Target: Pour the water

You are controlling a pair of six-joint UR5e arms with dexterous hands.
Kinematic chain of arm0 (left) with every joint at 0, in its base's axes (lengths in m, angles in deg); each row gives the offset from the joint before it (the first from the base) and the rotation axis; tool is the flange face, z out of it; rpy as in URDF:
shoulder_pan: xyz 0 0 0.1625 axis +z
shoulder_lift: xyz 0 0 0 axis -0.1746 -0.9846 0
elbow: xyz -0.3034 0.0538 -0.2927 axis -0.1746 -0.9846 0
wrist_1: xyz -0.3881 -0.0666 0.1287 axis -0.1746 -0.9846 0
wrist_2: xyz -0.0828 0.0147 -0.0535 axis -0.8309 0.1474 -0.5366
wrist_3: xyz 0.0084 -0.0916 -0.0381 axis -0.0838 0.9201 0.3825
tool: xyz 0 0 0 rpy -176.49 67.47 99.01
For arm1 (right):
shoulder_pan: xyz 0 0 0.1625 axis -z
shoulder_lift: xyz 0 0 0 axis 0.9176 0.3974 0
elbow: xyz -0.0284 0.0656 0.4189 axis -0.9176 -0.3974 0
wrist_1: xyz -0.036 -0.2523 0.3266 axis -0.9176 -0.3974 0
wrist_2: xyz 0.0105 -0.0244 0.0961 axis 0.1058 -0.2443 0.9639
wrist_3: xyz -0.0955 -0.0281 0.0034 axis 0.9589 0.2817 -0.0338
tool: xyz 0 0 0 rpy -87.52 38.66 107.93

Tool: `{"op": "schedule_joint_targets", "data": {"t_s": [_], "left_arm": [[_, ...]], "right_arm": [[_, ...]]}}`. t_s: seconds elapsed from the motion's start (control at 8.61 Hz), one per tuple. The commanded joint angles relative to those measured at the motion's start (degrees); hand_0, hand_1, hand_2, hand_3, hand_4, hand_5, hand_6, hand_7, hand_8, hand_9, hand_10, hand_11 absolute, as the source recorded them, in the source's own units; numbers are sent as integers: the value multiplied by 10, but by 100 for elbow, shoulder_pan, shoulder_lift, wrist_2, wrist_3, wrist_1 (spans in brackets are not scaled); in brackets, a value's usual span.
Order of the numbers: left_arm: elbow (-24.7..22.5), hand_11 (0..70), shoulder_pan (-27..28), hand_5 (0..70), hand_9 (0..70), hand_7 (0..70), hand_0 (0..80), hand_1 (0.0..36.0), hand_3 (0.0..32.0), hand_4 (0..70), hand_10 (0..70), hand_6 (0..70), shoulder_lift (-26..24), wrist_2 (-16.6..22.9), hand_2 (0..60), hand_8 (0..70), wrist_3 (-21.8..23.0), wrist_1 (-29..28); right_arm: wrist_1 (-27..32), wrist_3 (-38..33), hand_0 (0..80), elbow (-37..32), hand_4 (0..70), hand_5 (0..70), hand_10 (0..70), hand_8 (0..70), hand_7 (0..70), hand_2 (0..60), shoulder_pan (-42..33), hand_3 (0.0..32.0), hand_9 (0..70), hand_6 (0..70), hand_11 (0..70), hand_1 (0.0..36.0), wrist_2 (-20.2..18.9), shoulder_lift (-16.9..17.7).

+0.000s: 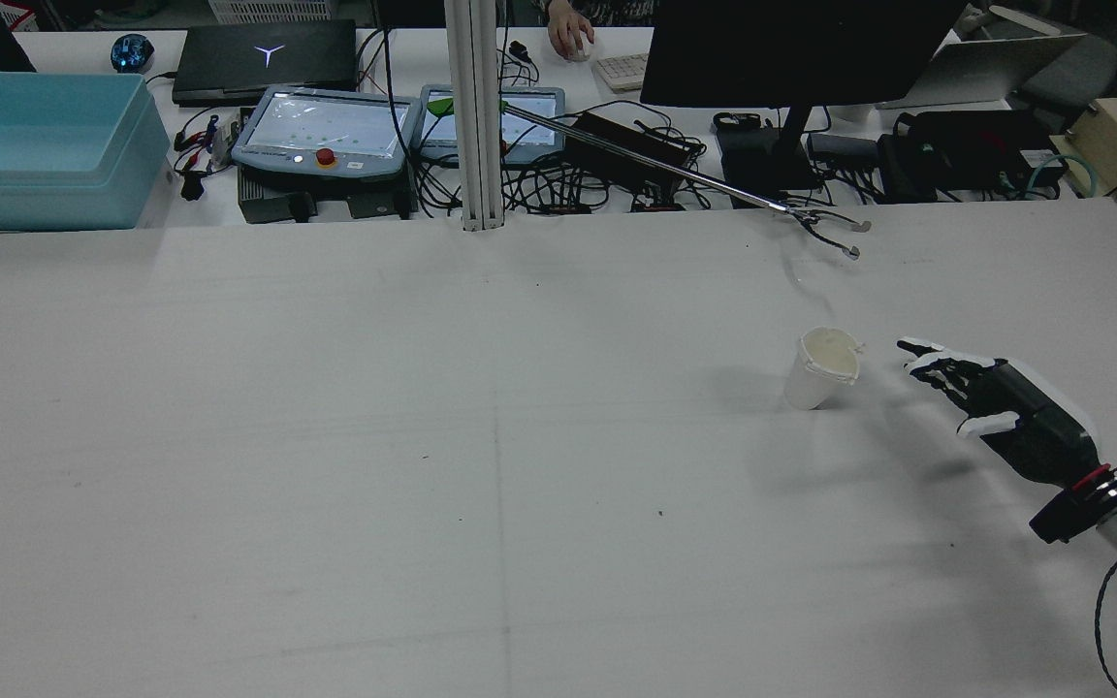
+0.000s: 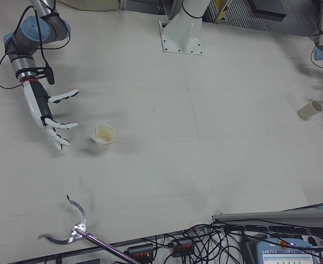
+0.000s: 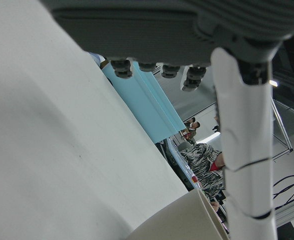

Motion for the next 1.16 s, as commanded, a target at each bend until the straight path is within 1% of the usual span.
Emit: {"op": "schedule_joint_targets", "data": {"t_s": [0.0, 0.23, 0.58, 0.7, 0.81, 1.05], "left_arm": [[-17, 68, 68, 81, 0, 51, 588, 196, 0, 73, 29, 0, -5, 5, 0, 0, 120, -23], [-34, 68, 173, 90, 0, 56, 603, 201, 0, 79, 28, 0, -5, 13, 0, 0, 191, -76], [-78, 68, 411, 100, 0, 64, 623, 212, 0, 90, 27, 0, -31, 5, 0, 0, 166, -102], [-122, 68, 551, 106, 0, 68, 627, 215, 0, 97, 28, 2, -40, -4, 0, 0, 157, -111], [-122, 71, 569, 119, 0, 74, 635, 219, 0, 111, 29, 11, -40, -22, 0, 0, 200, -111], [-131, 69, 570, 124, 1, 76, 641, 223, 0, 118, 28, 13, -40, -31, 0, 0, 244, -111]], "right_arm": [[0, 0, 535, 9, 307, 249, 85, 65, 176, 0, 139, 0, 57, 129, 135, 121, 165, -6], [0, 0, 540, 35, 307, 251, 82, 64, 179, 0, 219, 0, 56, 133, 131, 125, 254, -6], [0, 0, 545, 62, 311, 259, 81, 66, 184, 0, 263, 0, 58, 139, 130, 127, 254, -6], [0, 0, 546, 62, 300, 254, 80, 64, 180, 0, 281, 0, 57, 129, 129, 128, 263, -6], [0, -9, 543, 79, 291, 249, 79, 63, 175, 0, 272, 0, 57, 119, 128, 128, 263, -6], [9, -9, 548, 97, 285, 250, 80, 63, 177, 0, 281, 0, 58, 116, 129, 130, 263, -6]]}}
